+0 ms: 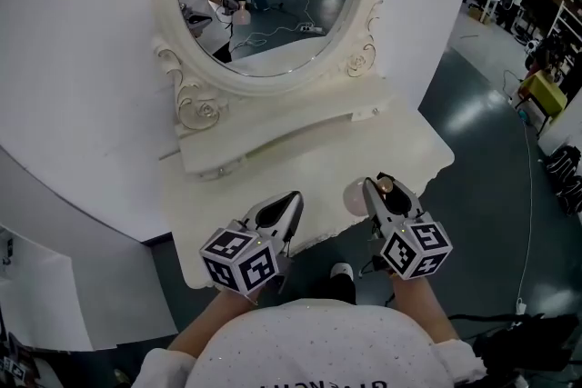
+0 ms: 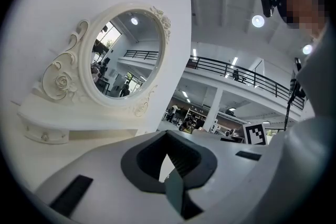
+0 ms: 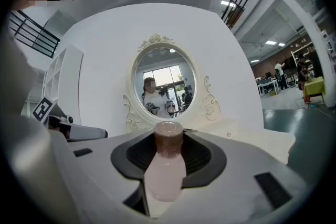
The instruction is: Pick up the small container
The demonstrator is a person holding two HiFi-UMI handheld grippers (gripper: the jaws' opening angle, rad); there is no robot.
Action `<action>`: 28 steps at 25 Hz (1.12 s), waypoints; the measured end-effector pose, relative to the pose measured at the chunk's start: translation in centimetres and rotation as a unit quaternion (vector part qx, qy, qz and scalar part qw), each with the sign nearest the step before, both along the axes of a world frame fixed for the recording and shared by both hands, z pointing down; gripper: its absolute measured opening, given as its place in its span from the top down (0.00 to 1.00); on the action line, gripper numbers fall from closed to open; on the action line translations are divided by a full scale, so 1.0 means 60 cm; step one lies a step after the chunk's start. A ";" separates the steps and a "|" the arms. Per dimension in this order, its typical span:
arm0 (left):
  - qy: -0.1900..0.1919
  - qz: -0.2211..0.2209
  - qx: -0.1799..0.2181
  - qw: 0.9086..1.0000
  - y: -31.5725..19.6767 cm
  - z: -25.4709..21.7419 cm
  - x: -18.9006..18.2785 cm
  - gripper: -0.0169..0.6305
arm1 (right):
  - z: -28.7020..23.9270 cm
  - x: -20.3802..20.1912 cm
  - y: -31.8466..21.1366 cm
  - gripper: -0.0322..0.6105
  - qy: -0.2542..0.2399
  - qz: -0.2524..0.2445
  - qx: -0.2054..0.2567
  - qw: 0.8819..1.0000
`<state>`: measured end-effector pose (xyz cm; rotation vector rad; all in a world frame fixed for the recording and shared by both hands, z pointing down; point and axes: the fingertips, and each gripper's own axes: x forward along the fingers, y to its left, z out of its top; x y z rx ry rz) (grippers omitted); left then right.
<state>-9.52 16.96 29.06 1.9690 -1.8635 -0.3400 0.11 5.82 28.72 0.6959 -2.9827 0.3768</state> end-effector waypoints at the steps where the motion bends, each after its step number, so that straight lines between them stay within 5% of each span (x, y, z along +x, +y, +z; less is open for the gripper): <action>1: 0.001 0.001 -0.004 1.000 0.007 0.007 0.002 0.97 | 0.003 0.002 0.008 0.74 -0.002 0.002 0.000 1.000; 28: 0.031 0.025 -0.034 0.999 0.033 0.070 0.021 0.97 | 0.052 0.026 0.059 0.74 0.021 0.009 -0.004 1.000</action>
